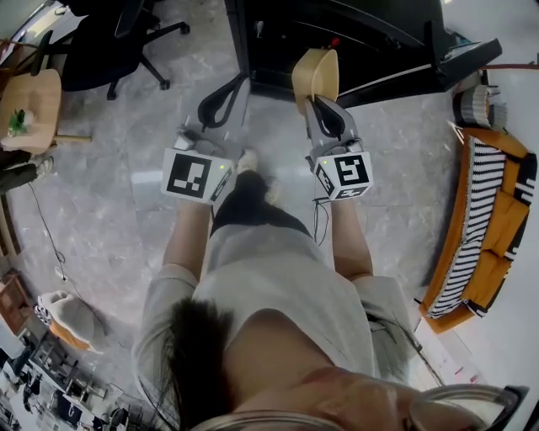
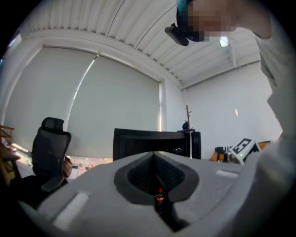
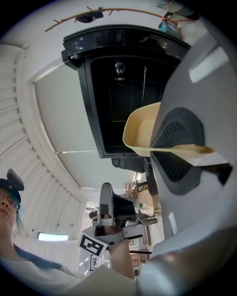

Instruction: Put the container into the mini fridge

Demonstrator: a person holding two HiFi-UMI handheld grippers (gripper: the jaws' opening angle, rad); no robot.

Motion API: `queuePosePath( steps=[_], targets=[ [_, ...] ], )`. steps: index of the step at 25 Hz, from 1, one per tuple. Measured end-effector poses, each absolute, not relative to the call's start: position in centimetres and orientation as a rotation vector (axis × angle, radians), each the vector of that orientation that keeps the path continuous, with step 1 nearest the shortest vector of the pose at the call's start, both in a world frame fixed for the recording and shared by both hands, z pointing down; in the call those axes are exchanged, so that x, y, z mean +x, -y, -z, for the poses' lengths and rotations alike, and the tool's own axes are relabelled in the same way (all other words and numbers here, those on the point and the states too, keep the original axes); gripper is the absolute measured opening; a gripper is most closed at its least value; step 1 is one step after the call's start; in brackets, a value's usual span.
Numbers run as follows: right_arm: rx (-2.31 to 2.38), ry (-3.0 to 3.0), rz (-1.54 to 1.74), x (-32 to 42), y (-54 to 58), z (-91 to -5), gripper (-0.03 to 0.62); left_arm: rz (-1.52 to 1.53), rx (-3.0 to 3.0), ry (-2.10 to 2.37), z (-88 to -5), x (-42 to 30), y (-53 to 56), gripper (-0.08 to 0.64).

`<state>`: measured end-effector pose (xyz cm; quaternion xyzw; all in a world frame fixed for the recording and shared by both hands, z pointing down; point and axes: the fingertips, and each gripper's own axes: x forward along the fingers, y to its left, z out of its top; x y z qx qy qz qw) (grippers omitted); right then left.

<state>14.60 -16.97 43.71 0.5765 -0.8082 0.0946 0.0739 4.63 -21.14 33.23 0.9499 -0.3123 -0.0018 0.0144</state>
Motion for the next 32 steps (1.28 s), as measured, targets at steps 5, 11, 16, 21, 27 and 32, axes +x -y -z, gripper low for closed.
queuePosePath(
  steps=[5,11,16,21,27,32],
  targets=[
    [1.654,2.386,-0.264,14.8,18.4,-45.9,0.018,-0.017,2.957,0.963,-34.6,4.9,22.1,0.002],
    [1.555,2.324,-0.236,15.0,20.2,-49.0,0.018,-0.032,2.963,0.948,-36.1,5.0,23.0,0.002],
    [1.462,2.25,-0.208,15.3,21.7,-51.4,0.018,-0.022,2.952,0.938,-36.6,5.1,23.6,0.002],
    [1.362,2.179,-0.155,15.8,23.1,-53.9,0.018,-0.042,2.951,0.929,-37.8,5.1,24.3,0.002],
    [1.252,2.097,-0.096,16.4,24.5,-56.4,0.018,-0.037,2.94,0.921,-38.4,5.3,25.1,0.002],
    [1.171,2.039,-0.041,16.7,25.9,-57.9,0.02,-0.038,2.941,0.908,-38.8,5.5,25.7,0.002]
  ],
)
